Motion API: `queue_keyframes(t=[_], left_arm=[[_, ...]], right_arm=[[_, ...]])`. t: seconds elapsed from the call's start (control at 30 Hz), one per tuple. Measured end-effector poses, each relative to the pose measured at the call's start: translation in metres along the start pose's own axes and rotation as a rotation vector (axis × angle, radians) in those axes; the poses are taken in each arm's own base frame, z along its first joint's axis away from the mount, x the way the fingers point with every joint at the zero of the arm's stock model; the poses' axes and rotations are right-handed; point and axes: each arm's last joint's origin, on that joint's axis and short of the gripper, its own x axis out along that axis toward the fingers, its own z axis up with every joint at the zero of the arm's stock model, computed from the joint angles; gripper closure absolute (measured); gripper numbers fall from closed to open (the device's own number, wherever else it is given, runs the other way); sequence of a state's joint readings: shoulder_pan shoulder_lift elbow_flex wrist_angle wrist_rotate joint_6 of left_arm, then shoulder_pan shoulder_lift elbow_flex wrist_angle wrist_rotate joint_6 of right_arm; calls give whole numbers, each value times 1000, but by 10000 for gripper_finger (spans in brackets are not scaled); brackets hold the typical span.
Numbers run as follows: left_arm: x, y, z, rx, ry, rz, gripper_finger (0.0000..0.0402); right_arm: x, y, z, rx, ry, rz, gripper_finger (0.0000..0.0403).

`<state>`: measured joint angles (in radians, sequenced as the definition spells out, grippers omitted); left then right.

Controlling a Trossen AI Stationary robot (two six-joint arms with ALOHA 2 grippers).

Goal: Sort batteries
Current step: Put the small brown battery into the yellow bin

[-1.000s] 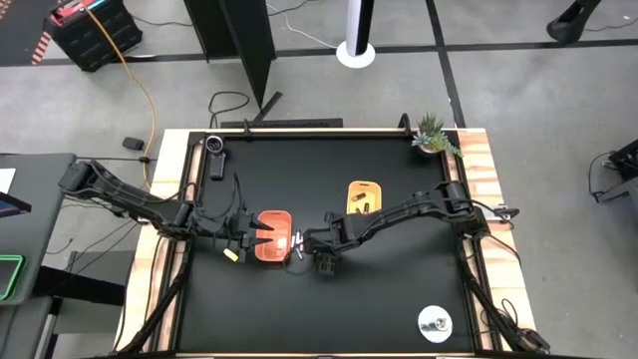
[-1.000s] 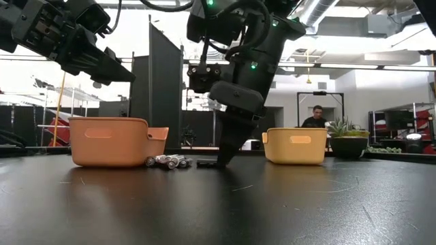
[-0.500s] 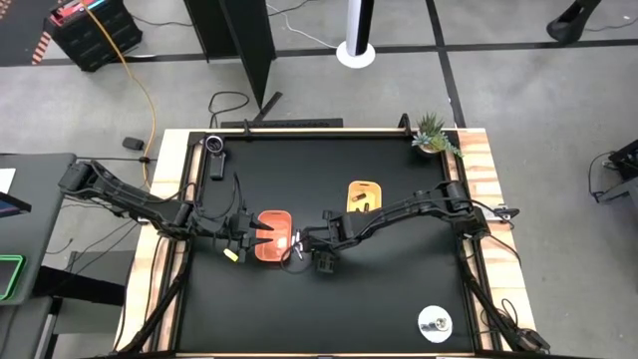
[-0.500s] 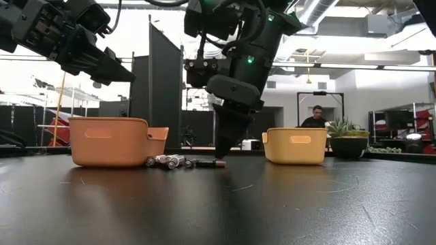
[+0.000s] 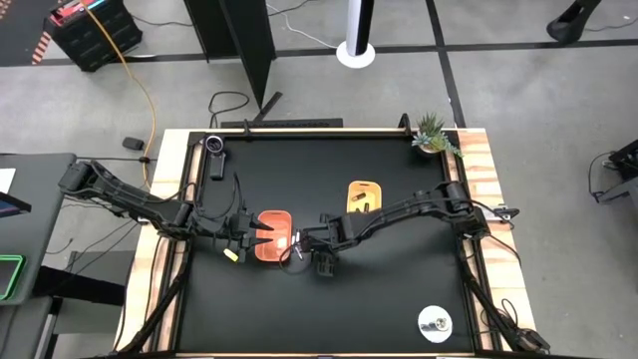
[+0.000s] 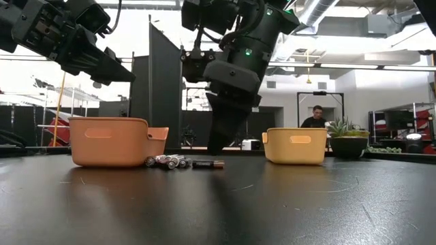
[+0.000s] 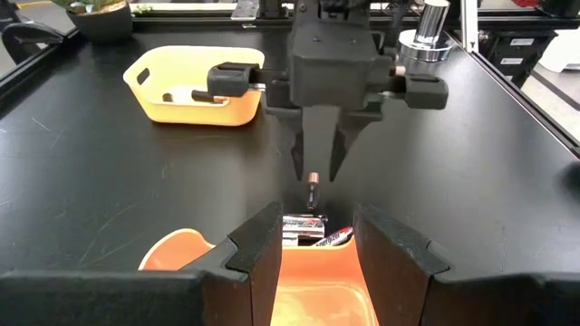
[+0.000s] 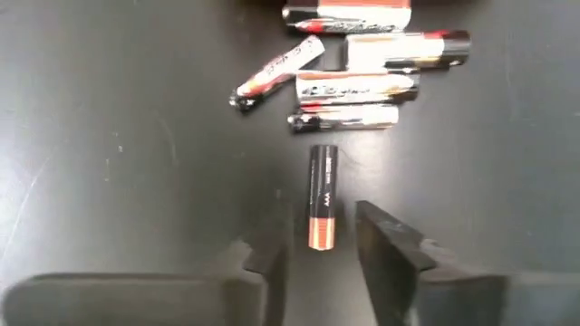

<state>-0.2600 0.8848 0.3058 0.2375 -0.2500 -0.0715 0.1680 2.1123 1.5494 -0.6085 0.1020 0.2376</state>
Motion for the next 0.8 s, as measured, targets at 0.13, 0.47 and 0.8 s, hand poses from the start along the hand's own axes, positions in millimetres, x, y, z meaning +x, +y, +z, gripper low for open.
queue_keyframes(t=[0.13, 0.47, 0.8], left_arm=[[0, 0, 0, 0, 0, 0, 270], [0, 0, 0, 0, 0, 0, 270], [0, 0, 1, -2, -9, -1, 270]], right_arm=[[2, 1, -2, -4, 14, 1, 218], [2, -1, -3, -3, 28, -4, 235], [18, -8, -3, 12, 46, -13, 243]])
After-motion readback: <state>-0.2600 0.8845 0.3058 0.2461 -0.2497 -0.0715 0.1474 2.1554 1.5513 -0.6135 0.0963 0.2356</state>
